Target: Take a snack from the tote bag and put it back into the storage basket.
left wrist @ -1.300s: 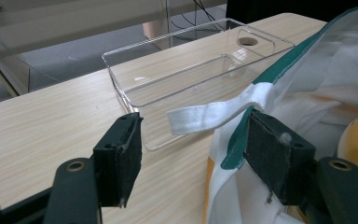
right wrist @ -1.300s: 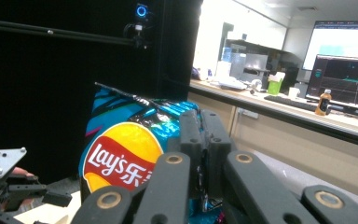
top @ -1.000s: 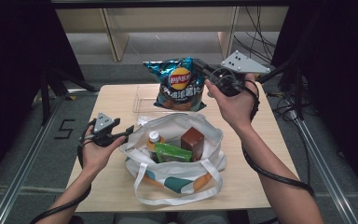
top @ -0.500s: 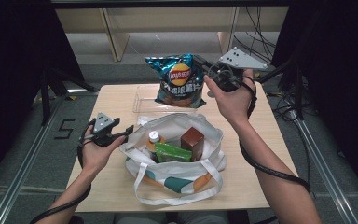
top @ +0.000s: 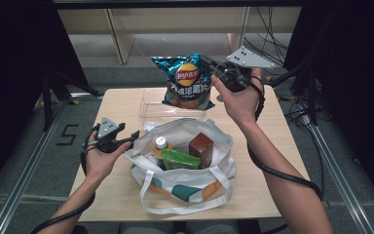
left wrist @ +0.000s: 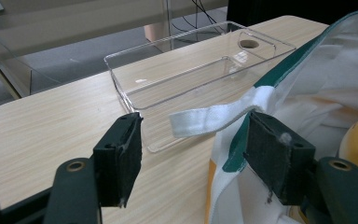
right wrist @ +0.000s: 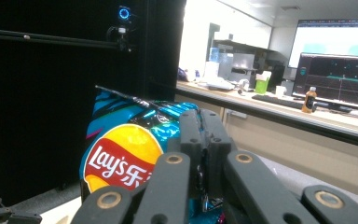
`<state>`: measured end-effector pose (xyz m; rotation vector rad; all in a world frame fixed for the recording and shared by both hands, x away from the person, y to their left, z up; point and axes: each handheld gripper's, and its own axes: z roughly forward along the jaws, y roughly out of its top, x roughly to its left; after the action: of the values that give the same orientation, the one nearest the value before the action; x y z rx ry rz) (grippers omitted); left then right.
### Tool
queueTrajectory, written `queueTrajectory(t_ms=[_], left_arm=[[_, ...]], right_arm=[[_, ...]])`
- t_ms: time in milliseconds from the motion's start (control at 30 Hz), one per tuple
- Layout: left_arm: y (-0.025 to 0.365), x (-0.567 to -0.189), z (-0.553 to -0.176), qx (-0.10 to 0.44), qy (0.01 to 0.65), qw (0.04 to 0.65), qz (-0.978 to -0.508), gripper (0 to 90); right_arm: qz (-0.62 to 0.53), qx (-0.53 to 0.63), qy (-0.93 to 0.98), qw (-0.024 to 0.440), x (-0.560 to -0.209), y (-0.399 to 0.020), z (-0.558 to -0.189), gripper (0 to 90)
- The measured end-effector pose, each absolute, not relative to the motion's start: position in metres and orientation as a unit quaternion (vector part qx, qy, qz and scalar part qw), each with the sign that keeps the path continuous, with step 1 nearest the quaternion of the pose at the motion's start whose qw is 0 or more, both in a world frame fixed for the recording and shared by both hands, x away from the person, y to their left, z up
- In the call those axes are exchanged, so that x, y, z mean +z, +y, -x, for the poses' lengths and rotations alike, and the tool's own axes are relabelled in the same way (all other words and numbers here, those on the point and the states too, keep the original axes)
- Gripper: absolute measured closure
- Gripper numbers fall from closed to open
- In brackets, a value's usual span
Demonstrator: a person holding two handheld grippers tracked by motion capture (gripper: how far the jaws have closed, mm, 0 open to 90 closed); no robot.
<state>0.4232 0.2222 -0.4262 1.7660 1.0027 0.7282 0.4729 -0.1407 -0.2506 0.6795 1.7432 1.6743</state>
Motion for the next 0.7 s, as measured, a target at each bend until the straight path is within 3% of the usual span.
queueTrajectory(t_ms=[700], left_arm=[[0.223,-0.427,-0.424,0.297,0.412,0.473,-0.72,35.4]], right_arm=[[-0.282,0.622,0.664,0.305,-0.263,-0.135,-0.494,89.4]])
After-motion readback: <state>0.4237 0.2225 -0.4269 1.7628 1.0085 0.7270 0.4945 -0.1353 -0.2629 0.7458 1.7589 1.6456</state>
